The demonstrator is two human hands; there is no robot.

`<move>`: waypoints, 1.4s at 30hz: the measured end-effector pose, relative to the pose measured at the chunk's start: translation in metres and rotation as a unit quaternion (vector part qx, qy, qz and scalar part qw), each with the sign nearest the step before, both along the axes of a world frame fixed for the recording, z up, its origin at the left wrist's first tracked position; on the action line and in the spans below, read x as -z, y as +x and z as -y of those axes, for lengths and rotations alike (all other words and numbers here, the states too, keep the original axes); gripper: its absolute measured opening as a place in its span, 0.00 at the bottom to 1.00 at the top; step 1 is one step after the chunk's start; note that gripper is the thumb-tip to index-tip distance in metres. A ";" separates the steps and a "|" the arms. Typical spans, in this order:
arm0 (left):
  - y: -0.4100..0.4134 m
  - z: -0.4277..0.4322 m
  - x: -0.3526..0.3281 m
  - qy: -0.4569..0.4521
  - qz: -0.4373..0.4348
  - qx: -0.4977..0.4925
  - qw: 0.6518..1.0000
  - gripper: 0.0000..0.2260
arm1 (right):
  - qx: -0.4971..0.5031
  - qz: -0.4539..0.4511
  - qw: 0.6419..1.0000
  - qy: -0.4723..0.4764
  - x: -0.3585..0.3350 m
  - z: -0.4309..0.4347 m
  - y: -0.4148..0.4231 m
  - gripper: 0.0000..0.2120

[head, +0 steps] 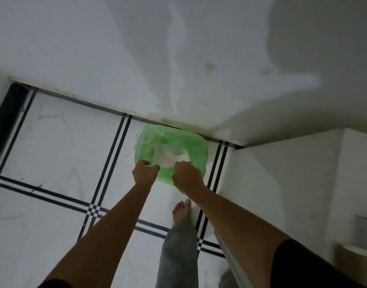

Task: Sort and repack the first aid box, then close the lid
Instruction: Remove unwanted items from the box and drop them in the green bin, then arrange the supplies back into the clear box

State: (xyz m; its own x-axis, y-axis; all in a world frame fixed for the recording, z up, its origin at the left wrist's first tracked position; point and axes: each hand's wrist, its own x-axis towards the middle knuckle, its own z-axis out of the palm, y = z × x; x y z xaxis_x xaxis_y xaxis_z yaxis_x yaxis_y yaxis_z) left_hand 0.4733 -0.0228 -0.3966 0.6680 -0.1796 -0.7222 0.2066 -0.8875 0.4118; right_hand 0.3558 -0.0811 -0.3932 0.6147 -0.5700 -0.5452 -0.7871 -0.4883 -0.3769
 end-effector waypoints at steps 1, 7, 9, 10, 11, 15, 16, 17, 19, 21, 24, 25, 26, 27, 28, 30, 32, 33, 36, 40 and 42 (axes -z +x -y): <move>0.001 -0.002 0.007 0.012 0.007 0.023 1.000 0.20 | 0.003 -0.010 1.000 0.010 0.005 -0.001 0.000 0.08; -0.013 -0.020 -0.003 -0.021 0.074 0.218 0.973 0.16 | 0.048 0.029 0.998 -0.022 -0.006 -0.020 -0.015 0.05; -0.021 -0.021 -0.016 -0.038 0.092 0.252 0.963 0.15 | 0.056 0.045 0.997 -0.035 -0.020 -0.023 -0.021 0.05; -0.027 -0.020 -0.030 -0.049 0.101 0.263 0.958 0.15 | 0.061 0.053 0.996 -0.045 -0.032 -0.023 -0.028 0.05; -0.035 -0.019 -0.043 -0.063 0.110 0.273 0.954 0.15 | 0.072 0.063 0.994 -0.049 -0.046 -0.022 -0.035 0.05; -0.072 -0.016 -0.104 -0.114 0.142 0.302 0.936 0.15 | 0.119 0.103 0.985 -0.073 -0.108 -0.022 -0.064 0.06; -0.086 -0.019 -0.122 -0.126 0.151 0.311 0.930 0.15 | 0.128 0.130 0.980 -0.083 -0.125 -0.026 -0.077 0.05; -0.101 -0.023 -0.143 -0.138 0.161 0.323 0.922 0.15 | 0.135 0.146 0.977 -0.082 -0.148 -0.031 -0.092 0.04; -0.130 -0.029 -0.184 -0.166 0.183 0.352 0.903 0.15 | 0.131 0.180 0.967 -0.122 -0.185 -0.037 -0.123 0.03; -0.168 -0.039 -0.231 -0.206 0.204 0.383 0.877 0.15 | 0.119 0.176 0.967 -0.143 -0.235 -0.046 -0.160 0.05; -0.226 -0.048 -0.292 -0.248 0.224 0.422 0.843 0.15 | 0.138 0.199 0.952 -0.187 -0.290 -0.057 -0.220 0.11; -0.234 -0.050 -0.302 -0.249 0.224 0.427 0.840 0.15 | 0.147 0.205 0.948 -0.195 -0.301 -0.059 -0.228 0.12; -0.267 -0.057 -0.331 -0.272 0.231 0.440 0.824 0.14 | 0.150 0.217 0.942 -0.208 -0.327 -0.065 -0.265 0.12; -0.299 -0.064 -0.360 -0.284 0.238 0.458 0.808 0.13 | 0.153 0.221 0.938 -0.221 -0.357 -0.070 -0.303 0.12; -0.301 -0.065 -0.358 -0.284 0.236 0.467 0.804 0.13 | 0.149 0.222 0.936 -0.230 -0.355 -0.070 -0.308 0.12; -0.319 -0.066 -0.368 -0.283 0.235 0.484 0.794 0.14 | 0.164 0.214 0.935 -0.228 -0.371 -0.070 -0.332 0.12; -0.340 -0.072 -0.378 -0.275 0.229 0.499 0.789 0.15 | 0.183 0.204 0.933 -0.233 -0.382 -0.073 -0.361 0.13; -0.353 -0.073 -0.386 -0.270 0.228 0.508 0.785 0.16 | 0.197 0.200 0.930 -0.235 -0.391 -0.075 -0.374 0.13; -0.376 -0.071 -0.398 -0.266 0.220 0.528 0.776 0.16 | 0.211 0.202 0.925 -0.241 -0.401 -0.077 -0.403 0.12; -0.381 -0.056 -0.397 -0.264 0.200 0.557 0.762 0.17 | 0.250 0.206 0.918 -0.229 -0.403 -0.076 -0.423 0.10; -0.380 -0.044 -0.395 -0.259 0.191 0.576 0.752 0.18 | 0.296 0.209 0.903 -0.229 -0.402 -0.074 -0.428 0.07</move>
State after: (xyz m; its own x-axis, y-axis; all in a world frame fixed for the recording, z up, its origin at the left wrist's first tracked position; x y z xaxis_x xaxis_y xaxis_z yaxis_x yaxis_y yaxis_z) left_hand 0.0935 0.0208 -0.0012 -0.0055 -0.9883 -0.1523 -0.7968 -0.0877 0.5978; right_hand -0.0717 -0.0076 0.0091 0.2250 -0.9735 0.0408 -0.7972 -0.2080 -0.5668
